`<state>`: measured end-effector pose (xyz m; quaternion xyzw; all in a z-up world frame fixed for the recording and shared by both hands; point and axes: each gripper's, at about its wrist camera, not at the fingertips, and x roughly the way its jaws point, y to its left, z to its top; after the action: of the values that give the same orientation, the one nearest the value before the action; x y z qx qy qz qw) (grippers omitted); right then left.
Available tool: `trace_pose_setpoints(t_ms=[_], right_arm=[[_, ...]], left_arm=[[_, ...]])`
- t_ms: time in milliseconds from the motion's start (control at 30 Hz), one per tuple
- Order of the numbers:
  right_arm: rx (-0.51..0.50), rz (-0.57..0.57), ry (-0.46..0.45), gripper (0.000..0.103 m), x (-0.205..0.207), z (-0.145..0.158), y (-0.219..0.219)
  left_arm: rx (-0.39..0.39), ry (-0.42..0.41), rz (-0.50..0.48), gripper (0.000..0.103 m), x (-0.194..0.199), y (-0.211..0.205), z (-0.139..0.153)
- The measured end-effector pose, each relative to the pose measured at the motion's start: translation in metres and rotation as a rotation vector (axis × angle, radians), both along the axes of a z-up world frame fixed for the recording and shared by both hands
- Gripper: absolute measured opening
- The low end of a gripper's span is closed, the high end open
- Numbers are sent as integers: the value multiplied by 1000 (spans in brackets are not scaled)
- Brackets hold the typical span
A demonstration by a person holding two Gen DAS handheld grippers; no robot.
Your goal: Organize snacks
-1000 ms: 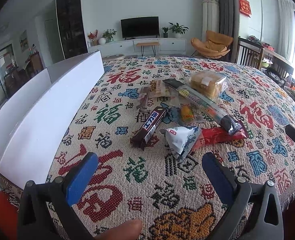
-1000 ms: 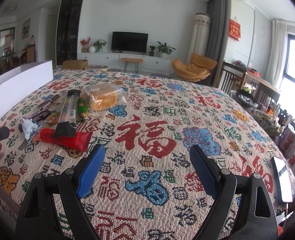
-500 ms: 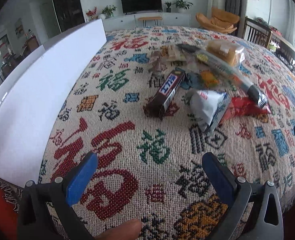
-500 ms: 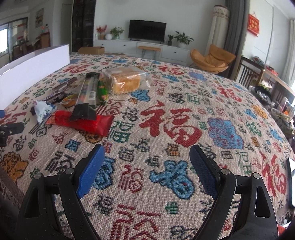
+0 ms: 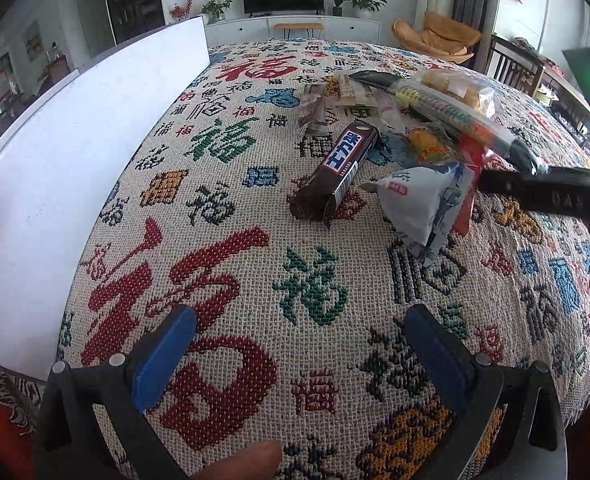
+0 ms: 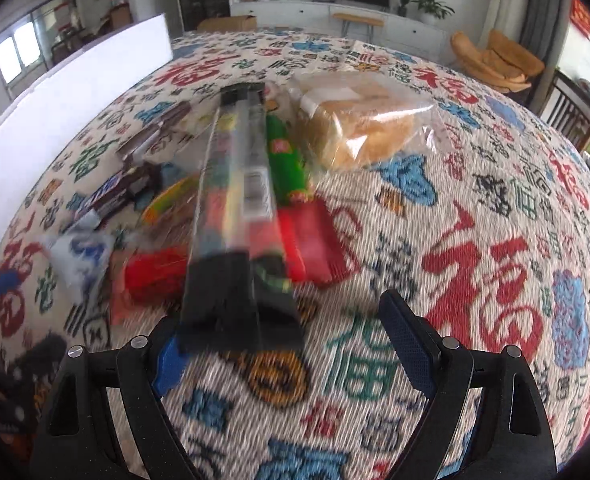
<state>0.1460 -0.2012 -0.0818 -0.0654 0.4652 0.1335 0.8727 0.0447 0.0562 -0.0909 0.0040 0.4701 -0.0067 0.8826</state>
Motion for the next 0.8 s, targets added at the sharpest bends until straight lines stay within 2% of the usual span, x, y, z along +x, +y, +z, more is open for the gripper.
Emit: trace_pose_setpoints(t_ms=[67, 167, 233, 333, 433, 600, 800], right_arm=[[35, -40, 9, 89, 12, 5, -5], [82, -35, -4, 89, -3, 14, -15], [59, -30, -25, 89, -20, 16, -26], [14, -80, -62, 89, -34, 14, -53], [-17, -175, -47, 89, -20, 8, -84], [6, -317, -36, 89, 8, 0, -121], [3, -332, -60, 90, 9, -4, -123]], left_arm=[[0, 0, -5, 103, 0, 1, 0], [0, -10, -10, 103, -2, 1, 0], [0, -13, -4, 103, -2, 1, 0], [0, -14, 8, 103, -1, -1, 0], [0, -9, 13, 103, 3, -1, 0], [1, 4, 6, 103, 6, 0, 0], [2, 3, 20, 103, 8, -1, 0]])
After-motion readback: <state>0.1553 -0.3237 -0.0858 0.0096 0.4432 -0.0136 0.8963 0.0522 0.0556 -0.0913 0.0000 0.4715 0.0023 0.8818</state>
